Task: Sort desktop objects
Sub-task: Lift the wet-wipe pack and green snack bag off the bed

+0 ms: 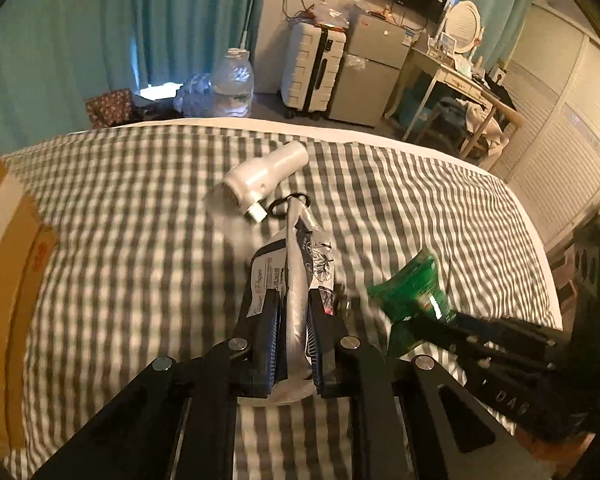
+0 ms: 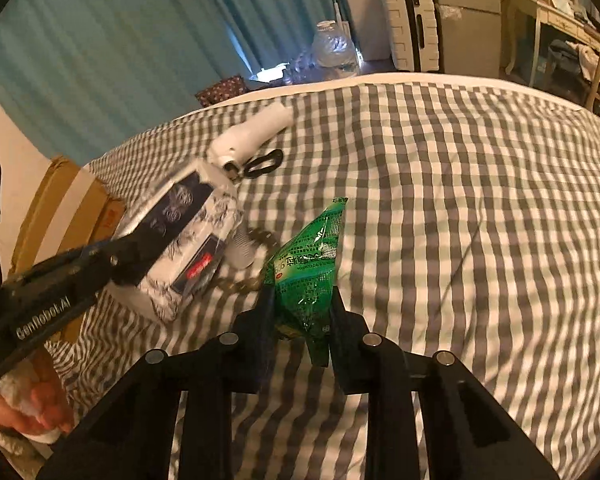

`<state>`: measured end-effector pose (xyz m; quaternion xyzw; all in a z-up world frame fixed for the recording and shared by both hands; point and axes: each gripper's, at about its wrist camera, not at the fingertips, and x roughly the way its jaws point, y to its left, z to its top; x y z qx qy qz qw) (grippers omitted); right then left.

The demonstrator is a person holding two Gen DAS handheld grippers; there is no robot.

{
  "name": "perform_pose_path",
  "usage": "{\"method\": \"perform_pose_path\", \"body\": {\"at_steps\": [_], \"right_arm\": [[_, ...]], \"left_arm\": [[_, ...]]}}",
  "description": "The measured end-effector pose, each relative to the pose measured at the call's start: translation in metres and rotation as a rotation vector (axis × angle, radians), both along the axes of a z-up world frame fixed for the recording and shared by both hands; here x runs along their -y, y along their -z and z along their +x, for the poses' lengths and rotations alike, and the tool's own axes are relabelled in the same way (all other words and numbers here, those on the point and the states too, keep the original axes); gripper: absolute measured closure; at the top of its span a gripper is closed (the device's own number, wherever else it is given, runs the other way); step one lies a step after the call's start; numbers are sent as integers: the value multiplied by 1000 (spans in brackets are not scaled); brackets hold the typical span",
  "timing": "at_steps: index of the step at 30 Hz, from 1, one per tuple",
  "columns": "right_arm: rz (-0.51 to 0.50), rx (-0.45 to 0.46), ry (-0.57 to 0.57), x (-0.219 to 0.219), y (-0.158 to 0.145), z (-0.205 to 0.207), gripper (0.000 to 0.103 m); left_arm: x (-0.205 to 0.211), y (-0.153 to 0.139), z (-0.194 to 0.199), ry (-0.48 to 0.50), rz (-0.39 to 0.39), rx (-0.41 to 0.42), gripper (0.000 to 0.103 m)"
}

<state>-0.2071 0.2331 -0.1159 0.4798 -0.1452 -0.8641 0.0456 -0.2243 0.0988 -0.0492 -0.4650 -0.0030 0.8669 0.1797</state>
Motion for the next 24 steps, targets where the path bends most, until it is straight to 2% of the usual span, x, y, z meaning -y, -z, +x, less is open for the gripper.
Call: {"method": "perform_pose_path", "body": {"at_steps": [7, 12, 14, 15, 17, 19, 21, 24], "right_arm": [[14, -15, -16, 19, -32, 43, 79], [27, -30, -77, 52, -41, 53, 79], [36, -35, -88, 59, -44, 58, 79], [36, -37, -91, 60, -46, 62, 79], [32, -39, -90, 59, -45, 60, 79], [20, -39, -86, 57, -44, 61, 79], [6, -32, -78, 53, -41, 61, 79], [-17, -16, -67, 45, -35, 57, 79]], "left_arm": [[32, -12, 57, -31, 6, -4, 90], [38, 4, 95, -8, -67, 32, 90], [37, 20, 105, 3, -105, 72, 89], [36, 25, 107, 2, -124, 87, 86], [34, 35, 113, -11, -164, 97, 72], [32, 36, 116, -12, -139, 91, 38], [30, 35, 118, -8, -109, 85, 23], [19, 32, 114, 8, -74, 77, 15]]}}
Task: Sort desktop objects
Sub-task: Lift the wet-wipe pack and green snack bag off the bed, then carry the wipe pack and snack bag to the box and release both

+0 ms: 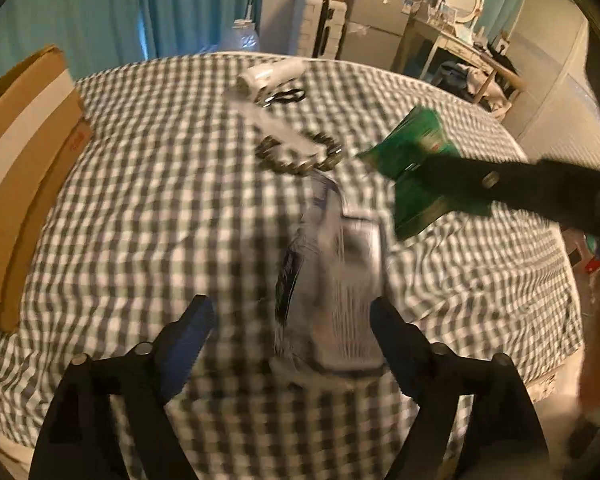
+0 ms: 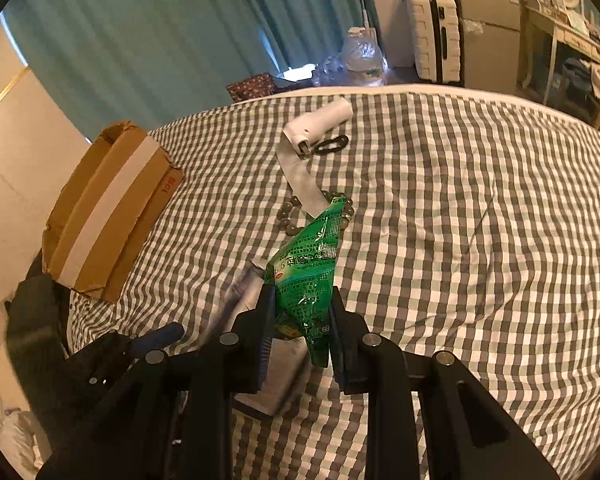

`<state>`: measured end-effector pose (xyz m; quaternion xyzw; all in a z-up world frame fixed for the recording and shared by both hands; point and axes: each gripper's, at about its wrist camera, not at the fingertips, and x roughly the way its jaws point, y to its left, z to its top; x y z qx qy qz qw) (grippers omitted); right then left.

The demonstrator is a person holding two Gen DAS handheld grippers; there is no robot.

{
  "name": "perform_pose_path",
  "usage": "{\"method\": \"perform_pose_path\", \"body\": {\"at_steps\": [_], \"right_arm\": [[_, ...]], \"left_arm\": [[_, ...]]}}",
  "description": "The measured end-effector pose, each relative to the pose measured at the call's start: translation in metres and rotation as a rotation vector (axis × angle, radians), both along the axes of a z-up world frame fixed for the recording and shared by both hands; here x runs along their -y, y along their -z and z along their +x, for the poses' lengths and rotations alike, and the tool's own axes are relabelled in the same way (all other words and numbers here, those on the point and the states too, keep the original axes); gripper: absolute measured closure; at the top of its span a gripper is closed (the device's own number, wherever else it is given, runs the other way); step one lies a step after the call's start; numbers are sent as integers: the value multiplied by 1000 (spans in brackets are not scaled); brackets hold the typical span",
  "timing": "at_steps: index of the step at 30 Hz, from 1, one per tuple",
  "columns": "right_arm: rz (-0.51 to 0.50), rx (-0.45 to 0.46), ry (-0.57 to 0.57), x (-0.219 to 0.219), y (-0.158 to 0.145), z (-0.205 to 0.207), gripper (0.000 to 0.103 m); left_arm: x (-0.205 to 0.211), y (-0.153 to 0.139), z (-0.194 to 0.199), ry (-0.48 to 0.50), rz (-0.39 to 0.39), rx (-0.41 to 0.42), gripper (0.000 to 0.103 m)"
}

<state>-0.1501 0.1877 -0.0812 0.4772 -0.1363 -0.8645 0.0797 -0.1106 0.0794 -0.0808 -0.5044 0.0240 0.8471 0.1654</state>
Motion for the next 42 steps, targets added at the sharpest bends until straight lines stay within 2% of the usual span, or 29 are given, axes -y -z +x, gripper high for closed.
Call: {"method": "perform_pose_path", "body": {"at_steps": [3, 8, 9, 11, 13, 15, 18, 24, 30, 34, 38, 42], "right_arm": [[-17, 9, 4, -6, 6, -4, 79], [-34, 24, 19, -19, 16, -12, 79], [-34, 31, 23, -21, 18, -12, 79], [-21, 50, 32, -25, 23, -15, 79], [-39, 49, 38, -29, 24, -16, 79], [-40, 42, 46, -32, 23, -16, 79], [-38, 28, 50, -32, 19, -14, 79], [-18, -4, 41, -25, 4, -6, 79], [-20, -38, -35, 1, -17, 5, 79], [-46, -77, -122, 34, -36, 0, 79], [-39, -129, -205, 80, -60, -20, 79], [-92, -169, -294, 134, -88, -48, 79]], "left_arm": [[-12, 6, -10, 13, 0, 23, 13], [-34, 33, -15, 56, 13, 92, 13], [-37, 35, -13, 61, 6, 93, 17], [-43, 40, -11, 87, 20, 113, 34], [-43, 37, -9, 105, 26, 84, 79], [-44, 31, -4, 138, 54, 63, 86], [-45, 18, 0, 156, 34, 16, 87], [-19, -9, -6, 92, 83, -26, 87], [23, -42, -8, 25, 146, -89, 87], [65, -68, -22, -42, 150, -144, 87], [117, -104, -41, -116, 113, -201, 87], [179, -138, -53, -192, 82, -251, 87]]}}
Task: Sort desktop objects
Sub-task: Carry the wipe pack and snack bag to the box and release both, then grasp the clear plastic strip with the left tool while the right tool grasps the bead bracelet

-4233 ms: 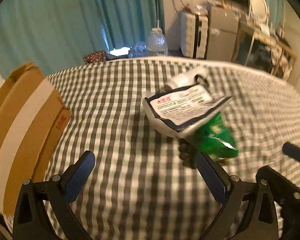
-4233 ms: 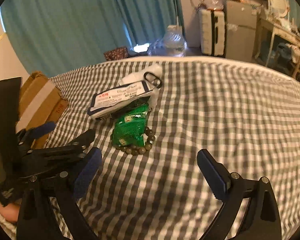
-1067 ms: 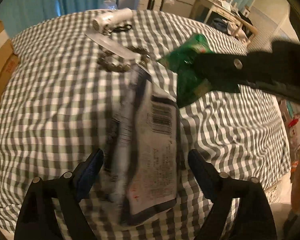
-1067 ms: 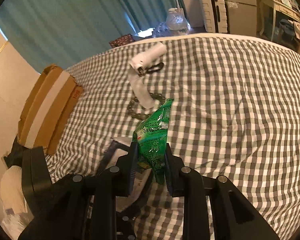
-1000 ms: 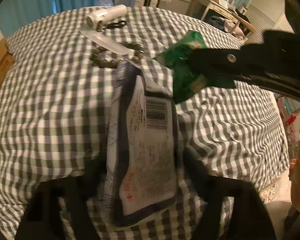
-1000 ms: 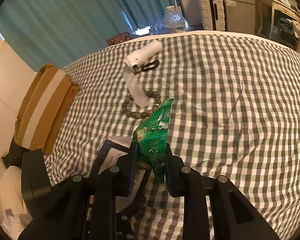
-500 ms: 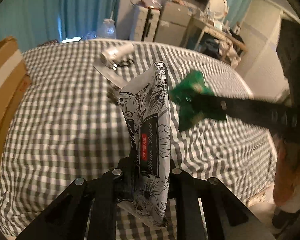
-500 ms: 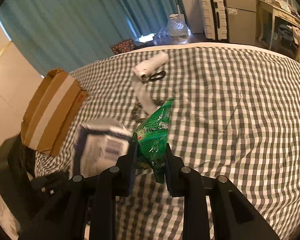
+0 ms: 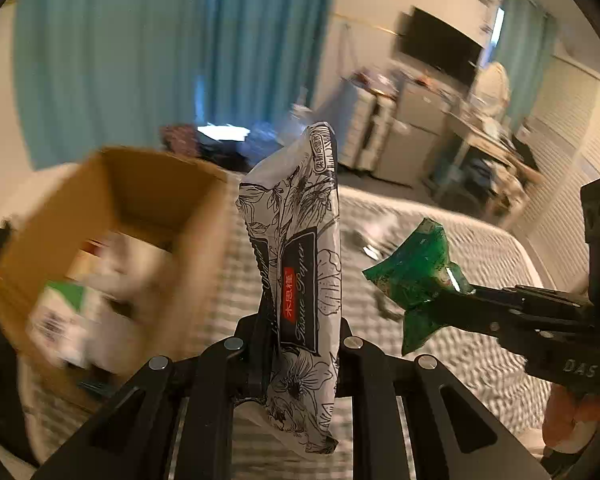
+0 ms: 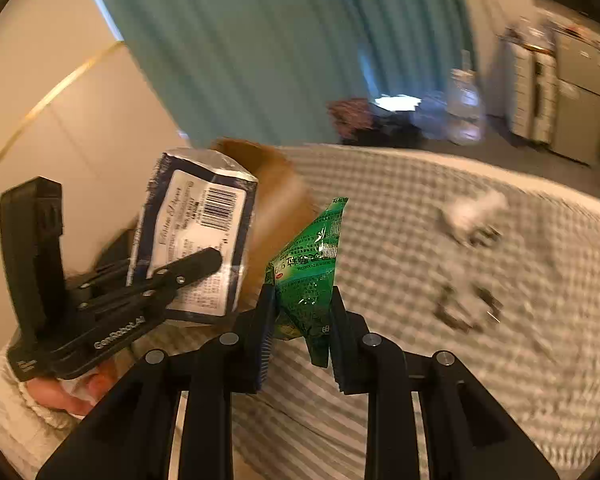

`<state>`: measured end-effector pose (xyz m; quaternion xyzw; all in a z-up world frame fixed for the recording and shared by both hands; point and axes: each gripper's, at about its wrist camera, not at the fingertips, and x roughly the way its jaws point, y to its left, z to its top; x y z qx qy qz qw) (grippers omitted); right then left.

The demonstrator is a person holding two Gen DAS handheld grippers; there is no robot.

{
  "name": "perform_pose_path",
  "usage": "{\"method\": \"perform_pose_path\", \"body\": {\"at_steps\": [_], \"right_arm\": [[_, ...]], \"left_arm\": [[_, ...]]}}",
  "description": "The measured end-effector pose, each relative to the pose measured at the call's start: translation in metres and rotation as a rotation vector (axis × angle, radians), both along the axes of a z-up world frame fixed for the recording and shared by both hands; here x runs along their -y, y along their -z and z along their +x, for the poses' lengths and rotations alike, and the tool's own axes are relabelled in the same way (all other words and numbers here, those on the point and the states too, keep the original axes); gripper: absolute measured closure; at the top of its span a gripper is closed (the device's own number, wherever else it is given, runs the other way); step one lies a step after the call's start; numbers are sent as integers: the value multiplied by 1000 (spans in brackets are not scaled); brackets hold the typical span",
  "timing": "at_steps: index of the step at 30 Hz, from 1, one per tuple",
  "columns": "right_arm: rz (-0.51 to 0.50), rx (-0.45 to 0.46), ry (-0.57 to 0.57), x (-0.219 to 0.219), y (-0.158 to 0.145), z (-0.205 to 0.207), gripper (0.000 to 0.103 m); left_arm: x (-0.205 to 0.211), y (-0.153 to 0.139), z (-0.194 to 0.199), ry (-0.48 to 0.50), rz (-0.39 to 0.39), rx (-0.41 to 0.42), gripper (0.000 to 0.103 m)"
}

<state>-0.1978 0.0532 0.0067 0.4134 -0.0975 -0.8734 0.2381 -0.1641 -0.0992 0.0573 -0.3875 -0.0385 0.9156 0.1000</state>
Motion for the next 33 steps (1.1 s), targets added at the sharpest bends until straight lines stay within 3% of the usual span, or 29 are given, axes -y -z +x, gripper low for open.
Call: {"method": "perform_pose_path", "body": {"at_steps": [3, 8, 9, 10, 11, 12, 13, 14, 19, 23, 28, 33], "right_arm": [[12, -48, -73, 62, -23, -25, 79], [-10, -55, -159, 142, -31, -68, 79], [-7, -54, -150, 154, -30, -79, 77], [-16, -54, -132, 161, -29, -87, 68], [-24, -43, -110, 167, -27, -97, 32], [-16, -22, -88, 172, -24, -106, 13], [2, 4, -78, 176, -22, -115, 8], [5, 0, -81, 176, -22, -118, 8], [-16, -87, -19, 128, -22, -103, 8], [146, -145, 106, 58, 0, -68, 8], [270, -51, 269, -44, 41, -35, 8], [241, -20, 456, -125, 73, -1, 9]], "left_arm": [[52, -9, -10, -82, -15, 11, 87], [129, 7, -23, -179, -50, 42, 87], [134, 9, -25, -183, -61, 45, 86], [142, 11, -25, -190, -73, 43, 82], [145, 12, -27, -198, -86, 38, 73], [147, 13, -27, -202, -87, 32, 40], [148, 13, -28, -221, -90, 30, 0], [147, 12, -27, -248, -103, 21, 0], [136, 10, -20, -247, -133, 16, 0], [114, -3, 0, -226, -86, -17, 0], [67, -10, 12, -224, -73, -71, 0], [0, 6, 8, -179, -45, -62, 0]]}}
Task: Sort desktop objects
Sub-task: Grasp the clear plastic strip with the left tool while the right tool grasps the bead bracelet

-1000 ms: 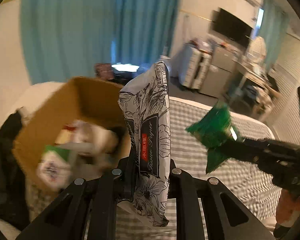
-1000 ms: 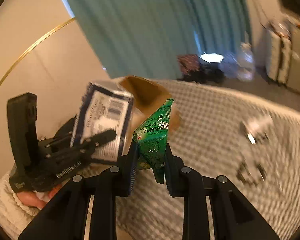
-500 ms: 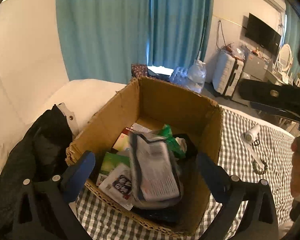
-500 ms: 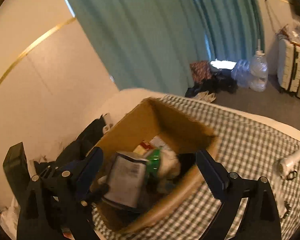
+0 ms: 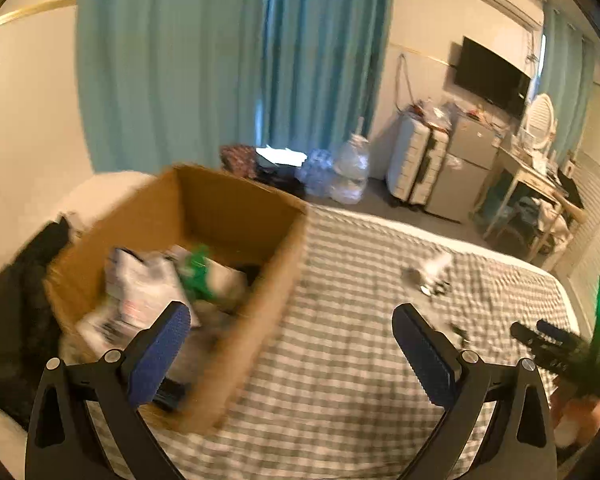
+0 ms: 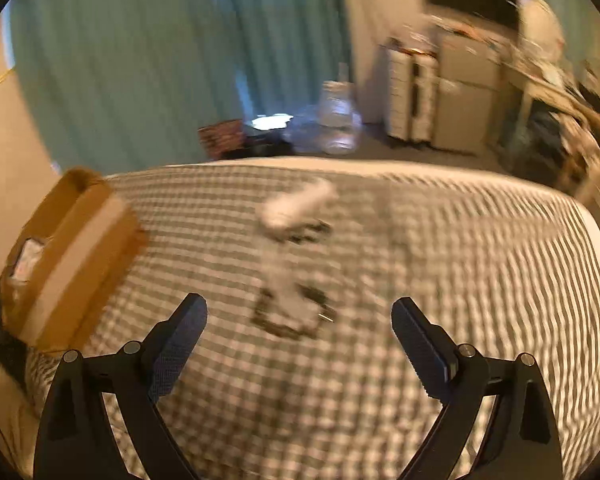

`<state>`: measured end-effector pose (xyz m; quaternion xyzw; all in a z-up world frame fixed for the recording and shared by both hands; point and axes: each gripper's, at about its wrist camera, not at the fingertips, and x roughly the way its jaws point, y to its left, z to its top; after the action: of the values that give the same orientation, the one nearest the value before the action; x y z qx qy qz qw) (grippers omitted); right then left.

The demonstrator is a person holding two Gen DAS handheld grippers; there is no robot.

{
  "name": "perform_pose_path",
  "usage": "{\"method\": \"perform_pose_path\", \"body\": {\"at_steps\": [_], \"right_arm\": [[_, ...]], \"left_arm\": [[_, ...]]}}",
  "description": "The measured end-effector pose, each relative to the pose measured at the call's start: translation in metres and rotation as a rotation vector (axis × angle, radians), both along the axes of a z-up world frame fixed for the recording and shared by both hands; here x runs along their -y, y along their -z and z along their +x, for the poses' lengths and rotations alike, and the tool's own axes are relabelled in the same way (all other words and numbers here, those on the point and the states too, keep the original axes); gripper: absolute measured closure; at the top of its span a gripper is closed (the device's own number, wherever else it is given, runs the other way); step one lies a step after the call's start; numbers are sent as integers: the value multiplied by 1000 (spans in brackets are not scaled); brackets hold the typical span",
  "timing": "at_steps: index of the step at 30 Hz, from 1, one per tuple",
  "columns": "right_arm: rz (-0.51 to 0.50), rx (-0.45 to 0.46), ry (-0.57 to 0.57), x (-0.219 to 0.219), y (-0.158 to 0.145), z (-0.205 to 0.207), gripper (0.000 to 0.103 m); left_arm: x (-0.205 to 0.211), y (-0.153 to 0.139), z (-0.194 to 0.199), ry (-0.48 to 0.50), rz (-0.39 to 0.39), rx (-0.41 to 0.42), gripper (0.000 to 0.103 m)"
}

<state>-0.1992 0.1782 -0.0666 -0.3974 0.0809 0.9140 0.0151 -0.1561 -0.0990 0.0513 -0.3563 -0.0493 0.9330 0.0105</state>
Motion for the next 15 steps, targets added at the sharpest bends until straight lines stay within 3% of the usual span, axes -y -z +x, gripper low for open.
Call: {"method": "perform_pose_path", "body": {"at_steps": [3, 5, 7, 12, 15], "right_arm": [[33, 33, -11, -8, 22, -1, 9], [21, 79, -48, -10, 35, -7, 26], [-20, 117, -88, -11, 49, -21, 34], [-79, 142, -114, -13, 73, -43, 40], [-107, 193, -107, -14, 94, -55, 54]], "left_arm": [[-40, 25, -9, 31, -2, 47, 0], [-66, 43, -16, 47, -10, 63, 0], [-84, 62, -25, 58, -12, 96, 0], [-117, 111, -55, 76, -16, 206, 0], [-128, 131, -73, 79, -26, 254, 0]]}}
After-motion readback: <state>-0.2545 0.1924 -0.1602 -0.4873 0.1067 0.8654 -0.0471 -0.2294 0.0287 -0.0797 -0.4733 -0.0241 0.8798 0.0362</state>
